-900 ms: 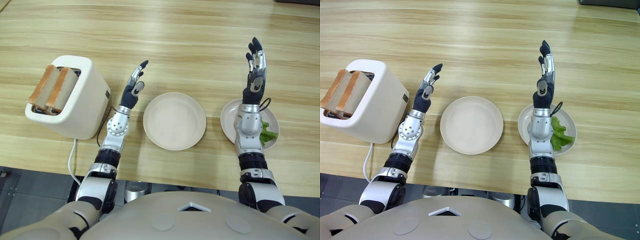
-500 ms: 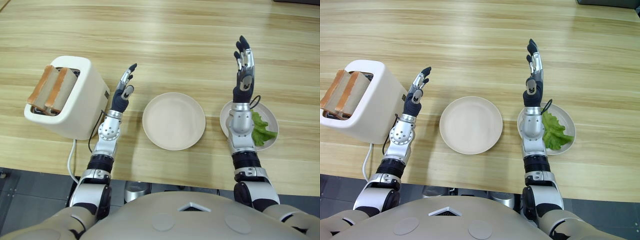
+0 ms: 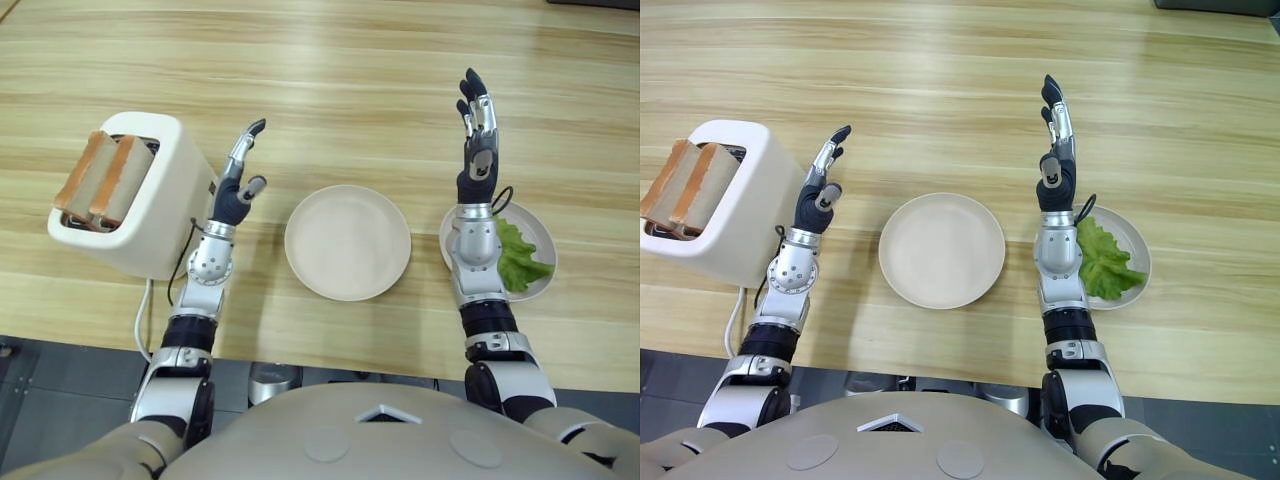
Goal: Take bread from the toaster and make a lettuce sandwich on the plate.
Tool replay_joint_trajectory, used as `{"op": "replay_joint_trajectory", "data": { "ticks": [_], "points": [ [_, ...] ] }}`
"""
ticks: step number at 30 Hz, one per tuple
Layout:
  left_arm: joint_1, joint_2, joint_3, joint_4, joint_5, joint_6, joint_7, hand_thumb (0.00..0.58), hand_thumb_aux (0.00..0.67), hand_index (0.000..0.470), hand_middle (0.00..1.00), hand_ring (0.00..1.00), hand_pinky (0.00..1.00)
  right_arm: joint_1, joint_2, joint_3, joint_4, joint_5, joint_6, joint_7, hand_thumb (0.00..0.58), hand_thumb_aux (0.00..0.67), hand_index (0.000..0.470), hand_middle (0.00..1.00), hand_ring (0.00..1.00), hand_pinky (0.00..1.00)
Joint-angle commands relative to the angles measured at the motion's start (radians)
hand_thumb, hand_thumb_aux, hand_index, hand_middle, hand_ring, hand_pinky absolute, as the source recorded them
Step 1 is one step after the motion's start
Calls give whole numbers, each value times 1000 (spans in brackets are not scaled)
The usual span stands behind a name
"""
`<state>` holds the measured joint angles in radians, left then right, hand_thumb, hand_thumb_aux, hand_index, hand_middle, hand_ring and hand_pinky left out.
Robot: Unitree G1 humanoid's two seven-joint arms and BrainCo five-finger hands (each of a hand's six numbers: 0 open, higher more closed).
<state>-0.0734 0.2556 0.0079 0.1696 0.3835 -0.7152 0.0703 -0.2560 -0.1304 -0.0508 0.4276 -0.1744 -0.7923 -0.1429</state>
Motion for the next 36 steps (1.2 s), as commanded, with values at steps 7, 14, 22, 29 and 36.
{"op": "replay_joint_trajectory", "data": {
  "ticks": [7, 14, 22, 29, 36],
  "points": [
    [62, 274, 225, -512, -197, 471, -304, 0, 0, 0, 0, 0, 0, 23, 17, 1, -35, 3, 26, -4, 0, 0, 0, 0, 0, 0],
    [148, 492, 496, -373, -135, 516, -293, 0, 0, 0, 0, 0, 0, 18, 18, -2, -28, 1, 31, -9, 0, 0, 0, 0, 0, 0],
    [250, 608, 555, -50, -14, 379, -183, 0, 0, 0, 0, 0, 0, -1, 11, -2, 8, -13, 23, -22, 0, 0, 0, 0, 0, 0],
    [232, 592, 434, 123, -4, 286, -144, 0, 0, 0, 0, 0, 0, -12, -12, -20, 43, 0, 12, -27, 0, 0, 0, 0, 0, 0],
    [204, 616, 391, 207, -2, 250, -112, 0, 0, 0, 0, 0, 0, -14, -24, -29, 48, 6, 13, -28, 0, 0, 0, 0, 0, 0]
  ]
}}
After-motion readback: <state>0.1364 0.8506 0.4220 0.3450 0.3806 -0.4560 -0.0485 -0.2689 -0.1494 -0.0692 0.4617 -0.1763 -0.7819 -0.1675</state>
